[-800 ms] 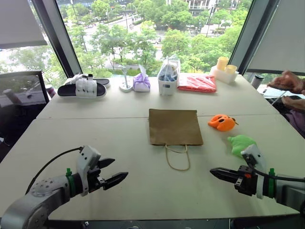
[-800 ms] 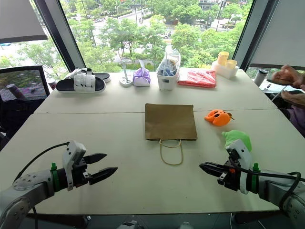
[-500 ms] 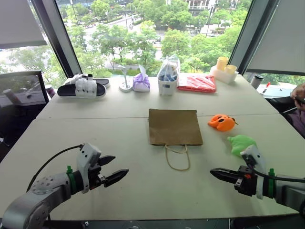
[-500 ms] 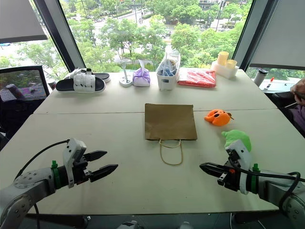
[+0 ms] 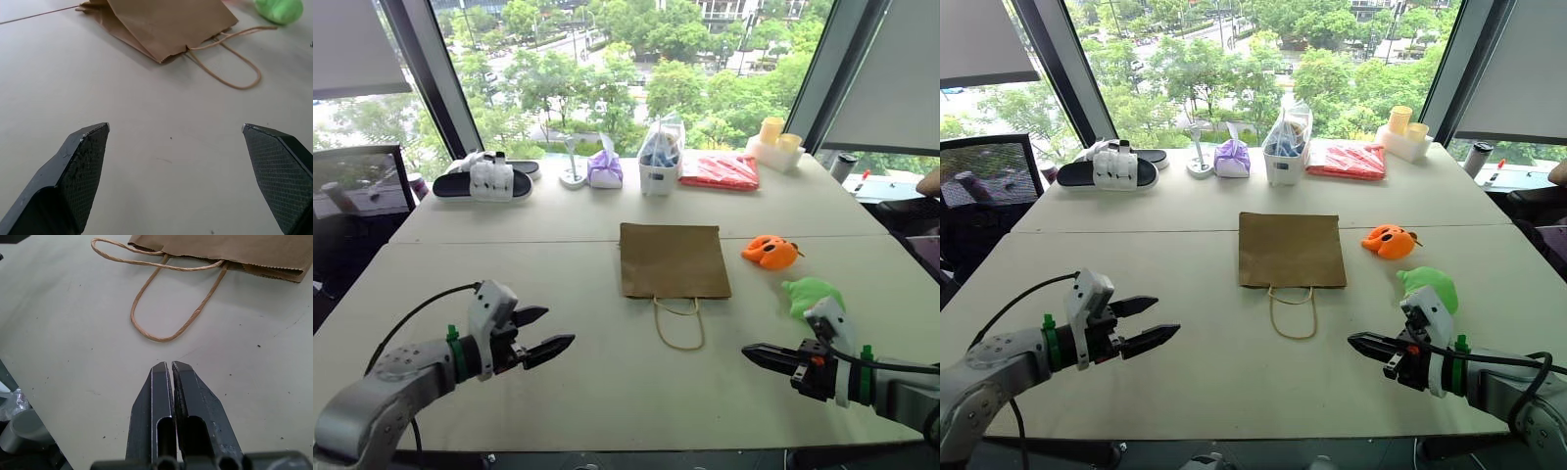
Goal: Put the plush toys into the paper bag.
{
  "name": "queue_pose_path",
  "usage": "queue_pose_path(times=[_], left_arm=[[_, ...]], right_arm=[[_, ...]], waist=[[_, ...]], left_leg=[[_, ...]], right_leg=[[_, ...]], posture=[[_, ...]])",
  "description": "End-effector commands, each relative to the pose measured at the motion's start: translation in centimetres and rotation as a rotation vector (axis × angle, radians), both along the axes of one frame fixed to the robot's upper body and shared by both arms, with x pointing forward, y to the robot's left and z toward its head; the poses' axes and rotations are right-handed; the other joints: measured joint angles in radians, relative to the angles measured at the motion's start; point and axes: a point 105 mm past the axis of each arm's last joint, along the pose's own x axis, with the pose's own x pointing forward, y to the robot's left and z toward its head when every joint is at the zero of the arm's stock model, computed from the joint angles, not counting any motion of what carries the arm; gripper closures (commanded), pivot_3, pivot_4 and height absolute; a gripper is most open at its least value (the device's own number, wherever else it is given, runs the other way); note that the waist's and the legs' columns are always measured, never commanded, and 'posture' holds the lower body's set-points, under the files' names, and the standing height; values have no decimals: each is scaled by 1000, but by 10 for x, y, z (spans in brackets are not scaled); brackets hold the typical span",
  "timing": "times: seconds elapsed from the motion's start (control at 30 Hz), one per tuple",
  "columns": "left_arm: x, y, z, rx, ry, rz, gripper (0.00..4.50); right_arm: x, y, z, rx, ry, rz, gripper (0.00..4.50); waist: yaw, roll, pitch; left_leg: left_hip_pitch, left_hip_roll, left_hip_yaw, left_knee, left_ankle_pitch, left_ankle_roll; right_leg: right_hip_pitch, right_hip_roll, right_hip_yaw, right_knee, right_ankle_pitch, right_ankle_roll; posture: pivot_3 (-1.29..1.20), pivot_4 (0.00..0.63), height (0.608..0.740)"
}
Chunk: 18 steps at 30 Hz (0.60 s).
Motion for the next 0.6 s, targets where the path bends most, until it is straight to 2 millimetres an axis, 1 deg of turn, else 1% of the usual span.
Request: queue_pose_path(times=[0.03, 0.13, 0.17, 0.23, 0.3, 0.4, 0.47, 0.57, 0.6], left_arm=[[9, -16, 5, 99, -97, -151, 18], [23, -38, 10, 97, -148, -269, 18], [28, -50, 11, 97, -170, -328, 18], [38, -82, 6, 133, -236, -460, 18], [50, -107, 2, 139, -282, -534, 18], [63, -135, -5, 163, -342, -618, 18], [66, -149, -10, 184, -370, -671, 18], [73, -163, -14, 175, -392, -712, 883], [77, -165, -13, 177, -408, -711, 1371]], right_arm=[[2, 2, 9, 0, -31, 15, 4390], [3, 8, 9, 7, -38, 17, 4390], [3, 10, 8, 13, -42, 14, 4390], [3, 15, 5, 20, -47, 8, 4390], [3, 18, 4, 24, -54, -1, 4390], [4, 22, 4, 37, -75, -26, 4390], [5, 24, 4, 44, -84, -41, 4390], [2, 29, 2, 53, -94, -57, 4500], [1, 30, 2, 58, -99, -64, 4500]], waist=[[1, 0, 0], [1, 0, 0], [0, 0, 0], [3, 0, 0], [4, 0, 0], [-6, -2, 1], [-10, -2, 1], [-7, -2, 1], [-5, -2, 1]], left_leg=[[0, 0, 1, 0, 0, 0], [0, -1, 1, 0, 0, 0], [0, -1, 1, 0, 0, 0], [0, -1, 1, 0, 0, 0], [0, -2, 1, 0, 1, -1], [-1, -3, 1, 1, 1, -1], [0, -3, 2, 0, 1, -1], [-1, -3, 2, -1, 1, -1], [-1, -3, 1, -1, 1, -1]], right_leg=[[0, 0, 0, 0, 0, 0], [1, 0, 0, 0, 0, 0], [1, 0, 0, 0, 1, 2], [1, 0, 0, 0, 2, 3], [1, 0, -1, 0, 2, 3], [1, -1, 0, -1, 2, 3], [0, 0, 0, -1, 2, 3], [-1, 0, 0, 0, 2, 3], [-1, 0, 0, 0, 2, 3]], posture=[[0, 150, 740], [0, 150, 740], [0, 150, 740], [0, 150, 740], [0, 150, 740], [0, 150, 740], [0, 150, 740], [0, 150, 740], [0, 150, 740]])
